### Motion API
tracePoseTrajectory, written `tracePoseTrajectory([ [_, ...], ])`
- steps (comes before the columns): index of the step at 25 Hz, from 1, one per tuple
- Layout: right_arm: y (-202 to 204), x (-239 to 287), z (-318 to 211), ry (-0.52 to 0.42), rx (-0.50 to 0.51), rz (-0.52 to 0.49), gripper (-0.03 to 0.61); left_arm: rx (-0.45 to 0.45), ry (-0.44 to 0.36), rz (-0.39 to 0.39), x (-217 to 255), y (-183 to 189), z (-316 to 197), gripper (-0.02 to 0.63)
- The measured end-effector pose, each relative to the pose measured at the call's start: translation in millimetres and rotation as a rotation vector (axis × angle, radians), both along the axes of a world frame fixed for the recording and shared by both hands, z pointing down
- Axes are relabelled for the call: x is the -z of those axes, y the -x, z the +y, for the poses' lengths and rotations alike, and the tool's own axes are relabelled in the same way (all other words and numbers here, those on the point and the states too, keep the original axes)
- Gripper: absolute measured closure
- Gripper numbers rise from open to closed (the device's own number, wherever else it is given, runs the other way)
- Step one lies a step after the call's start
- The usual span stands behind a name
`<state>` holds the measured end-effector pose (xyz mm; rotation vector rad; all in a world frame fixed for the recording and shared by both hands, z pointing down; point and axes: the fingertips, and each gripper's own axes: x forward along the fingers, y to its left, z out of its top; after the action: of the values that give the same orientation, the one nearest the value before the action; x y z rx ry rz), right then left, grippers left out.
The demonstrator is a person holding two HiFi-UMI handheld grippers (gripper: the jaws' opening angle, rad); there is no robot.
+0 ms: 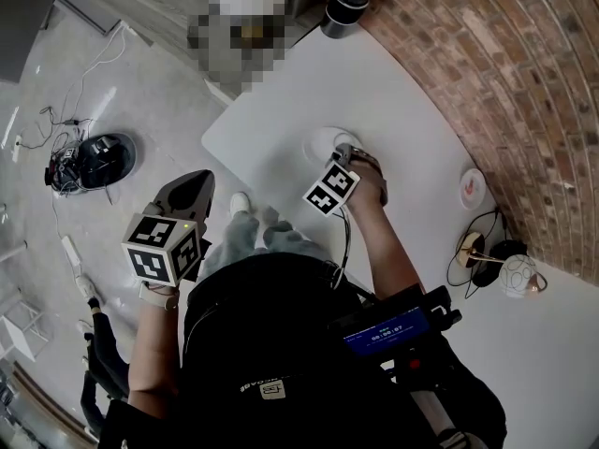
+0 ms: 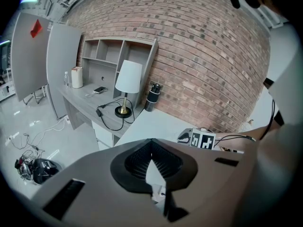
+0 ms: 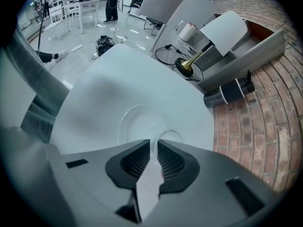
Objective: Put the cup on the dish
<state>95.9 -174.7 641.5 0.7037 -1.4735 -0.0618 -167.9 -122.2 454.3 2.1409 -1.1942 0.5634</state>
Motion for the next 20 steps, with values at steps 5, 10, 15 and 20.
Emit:
tracePoseTrajectory([
  [5,0.9,-0.6,0.2,-0.012,0.000,0.003,0.531,0.001,0.001,0.000,-0.4,0.6,1.3,0.607],
  [10,0.7,-1.8,0.7,-0.021,0.001,0.011,0.521,0.002,0.000,-0.003,-0.7,1.8,3.4,0.607],
  [15,-0.7,-0.6,-0.4,-0.027,-0.006,0.009,0.509,0.005,0.002,-0.002,-1.7,2.8,6.5,0.607],
  [20,-1.7,4.2,-0.7,-0.039,-0.016,0.005,0.503,0.010,0.000,0.004,-1.6,4.7,7.5,0.607],
])
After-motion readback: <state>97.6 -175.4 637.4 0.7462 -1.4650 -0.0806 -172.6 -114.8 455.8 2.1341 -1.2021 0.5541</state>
